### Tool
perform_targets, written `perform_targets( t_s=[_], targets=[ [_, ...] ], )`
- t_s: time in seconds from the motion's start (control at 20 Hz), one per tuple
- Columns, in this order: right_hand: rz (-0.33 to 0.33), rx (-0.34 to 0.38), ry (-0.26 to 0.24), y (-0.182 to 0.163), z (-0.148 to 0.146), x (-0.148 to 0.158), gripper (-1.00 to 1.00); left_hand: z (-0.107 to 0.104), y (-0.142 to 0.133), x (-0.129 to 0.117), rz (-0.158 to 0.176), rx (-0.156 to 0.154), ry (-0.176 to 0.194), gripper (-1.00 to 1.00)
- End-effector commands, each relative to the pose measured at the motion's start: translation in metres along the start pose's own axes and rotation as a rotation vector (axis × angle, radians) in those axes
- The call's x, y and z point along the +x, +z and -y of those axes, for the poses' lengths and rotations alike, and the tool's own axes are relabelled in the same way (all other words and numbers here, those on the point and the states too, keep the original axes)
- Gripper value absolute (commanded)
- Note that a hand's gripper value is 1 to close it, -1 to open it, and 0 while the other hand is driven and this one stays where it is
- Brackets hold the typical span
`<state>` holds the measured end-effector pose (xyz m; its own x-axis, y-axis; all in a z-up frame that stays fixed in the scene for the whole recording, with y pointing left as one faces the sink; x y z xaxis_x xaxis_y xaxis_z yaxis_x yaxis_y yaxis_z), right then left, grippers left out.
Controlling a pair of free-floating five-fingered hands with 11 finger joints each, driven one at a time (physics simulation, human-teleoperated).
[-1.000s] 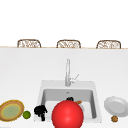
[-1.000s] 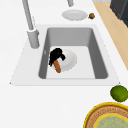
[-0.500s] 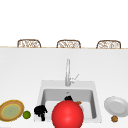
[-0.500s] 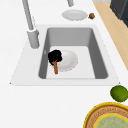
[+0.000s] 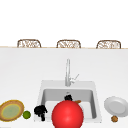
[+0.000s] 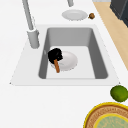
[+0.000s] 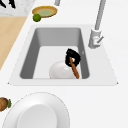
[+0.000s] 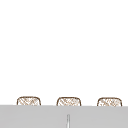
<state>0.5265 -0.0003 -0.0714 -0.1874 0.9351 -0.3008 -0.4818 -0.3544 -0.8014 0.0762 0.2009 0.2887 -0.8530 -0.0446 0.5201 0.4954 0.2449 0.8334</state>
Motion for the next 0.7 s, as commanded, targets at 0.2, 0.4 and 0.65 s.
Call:
perform_targets(
  t_s=[0.2,0.4,0.65],
  targets=[
    [0.014,-0.052,-0.107,0.028,0.017,-0.028,1.00,0.000,0.000,0.000,0.000,0.000,0.000,0.00],
    [0.042,-0.062,-0.143,0.045,0.024,-0.042,1.00,0.000,0.000,0.000,0.000,0.000,0.000,0.00],
    [0.069,-0.073,-0.184,0.068,0.031,-0.059,1.00,0.000,0.000,0.000,0.000,0.000,0.000,0.00]
  ],
)
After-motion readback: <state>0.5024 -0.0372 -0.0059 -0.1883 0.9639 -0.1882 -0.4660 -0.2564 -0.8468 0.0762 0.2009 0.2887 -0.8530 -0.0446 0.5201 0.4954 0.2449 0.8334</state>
